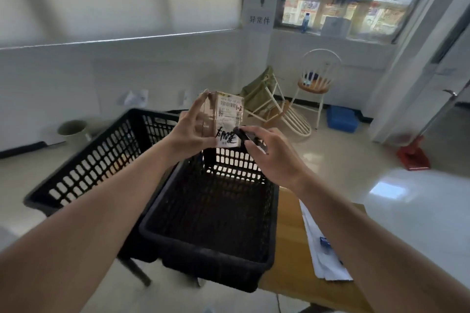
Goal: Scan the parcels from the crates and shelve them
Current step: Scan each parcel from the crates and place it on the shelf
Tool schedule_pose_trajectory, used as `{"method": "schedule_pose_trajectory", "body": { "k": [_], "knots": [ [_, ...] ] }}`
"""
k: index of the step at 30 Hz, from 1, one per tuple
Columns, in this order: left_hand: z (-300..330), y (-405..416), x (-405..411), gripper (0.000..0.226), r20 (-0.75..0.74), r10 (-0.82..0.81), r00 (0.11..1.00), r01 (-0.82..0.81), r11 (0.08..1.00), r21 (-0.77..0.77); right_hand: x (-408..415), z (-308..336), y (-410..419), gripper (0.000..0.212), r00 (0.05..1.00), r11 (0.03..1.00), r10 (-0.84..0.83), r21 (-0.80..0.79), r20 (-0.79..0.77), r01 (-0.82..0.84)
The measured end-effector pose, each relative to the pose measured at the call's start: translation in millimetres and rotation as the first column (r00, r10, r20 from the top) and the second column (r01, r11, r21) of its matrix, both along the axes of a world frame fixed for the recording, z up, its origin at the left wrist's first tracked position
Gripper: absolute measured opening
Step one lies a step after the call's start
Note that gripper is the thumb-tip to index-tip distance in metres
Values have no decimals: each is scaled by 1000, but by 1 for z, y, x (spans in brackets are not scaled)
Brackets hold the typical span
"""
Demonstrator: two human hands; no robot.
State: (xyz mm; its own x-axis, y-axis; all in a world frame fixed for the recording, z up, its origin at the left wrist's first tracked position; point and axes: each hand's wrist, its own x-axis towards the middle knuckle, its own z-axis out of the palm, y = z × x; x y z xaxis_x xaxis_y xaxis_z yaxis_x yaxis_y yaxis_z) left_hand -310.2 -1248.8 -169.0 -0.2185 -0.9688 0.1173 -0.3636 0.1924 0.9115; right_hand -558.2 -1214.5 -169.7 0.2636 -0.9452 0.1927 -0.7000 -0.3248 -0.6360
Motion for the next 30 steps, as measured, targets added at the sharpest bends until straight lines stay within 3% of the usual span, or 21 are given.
{"method": "schedule_pose_trajectory", "body": {
  "k": [9,17,25,30],
  "knots": [
    [33,148,28,123,-181,236,955,-235,972,27,66,26,50,45,922,989,61,-150,383,-3],
    [42,277,98,108,-244,461,853,-471,882,20,181,21,120,45,817,961,277,-145,506,-236],
    [40,434,193,88,-307,679,667,-720,693,-31,314,21,263,44,661,881,437,-141,610,-452],
    [35,547,252,79,-226,805,548,-836,534,-123,387,15,369,47,575,824,499,-148,648,-548]
  ]
}}
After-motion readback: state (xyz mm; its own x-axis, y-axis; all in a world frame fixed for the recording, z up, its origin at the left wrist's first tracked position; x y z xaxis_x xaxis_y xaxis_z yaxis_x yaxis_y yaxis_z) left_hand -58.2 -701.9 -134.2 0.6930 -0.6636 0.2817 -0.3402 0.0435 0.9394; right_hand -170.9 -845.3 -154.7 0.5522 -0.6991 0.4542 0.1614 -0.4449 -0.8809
